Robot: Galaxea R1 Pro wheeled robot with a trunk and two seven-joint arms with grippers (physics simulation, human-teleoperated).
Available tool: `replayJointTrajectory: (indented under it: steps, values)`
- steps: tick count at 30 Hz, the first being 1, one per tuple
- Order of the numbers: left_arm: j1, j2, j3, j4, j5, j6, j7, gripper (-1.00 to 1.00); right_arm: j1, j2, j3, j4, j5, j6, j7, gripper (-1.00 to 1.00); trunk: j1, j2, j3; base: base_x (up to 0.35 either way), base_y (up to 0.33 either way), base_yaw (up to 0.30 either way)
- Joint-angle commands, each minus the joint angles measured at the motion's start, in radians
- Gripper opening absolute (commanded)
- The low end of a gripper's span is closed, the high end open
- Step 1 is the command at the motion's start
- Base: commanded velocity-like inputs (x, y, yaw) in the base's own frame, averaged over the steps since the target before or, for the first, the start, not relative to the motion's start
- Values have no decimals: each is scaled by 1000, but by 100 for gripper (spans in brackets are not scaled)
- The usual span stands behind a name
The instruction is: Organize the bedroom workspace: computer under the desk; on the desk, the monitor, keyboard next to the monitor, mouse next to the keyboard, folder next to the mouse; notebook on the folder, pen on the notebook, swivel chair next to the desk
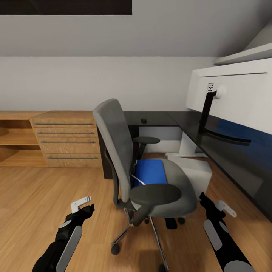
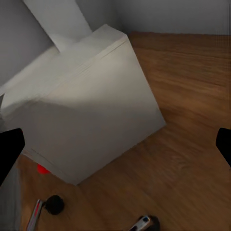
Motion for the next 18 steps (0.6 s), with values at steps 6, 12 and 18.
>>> replayJointTrajectory:
  steps: [6,12,18]
  values:
    - [-1,1,-2,-1,9,3,11,100,0,-28,3,1,-70,32,2,100,0,0,-1,30,0,0]
    - [-1,1,-2,-1,9,1,10,100,0,-35,3,1,-75,65,37,100,0,0,-1,70,0,0]
    - [-1,1,-1,-1,9,1,11,100,0,-45,2,1,-94,111,117,100,0,0,-1,74,0,0]
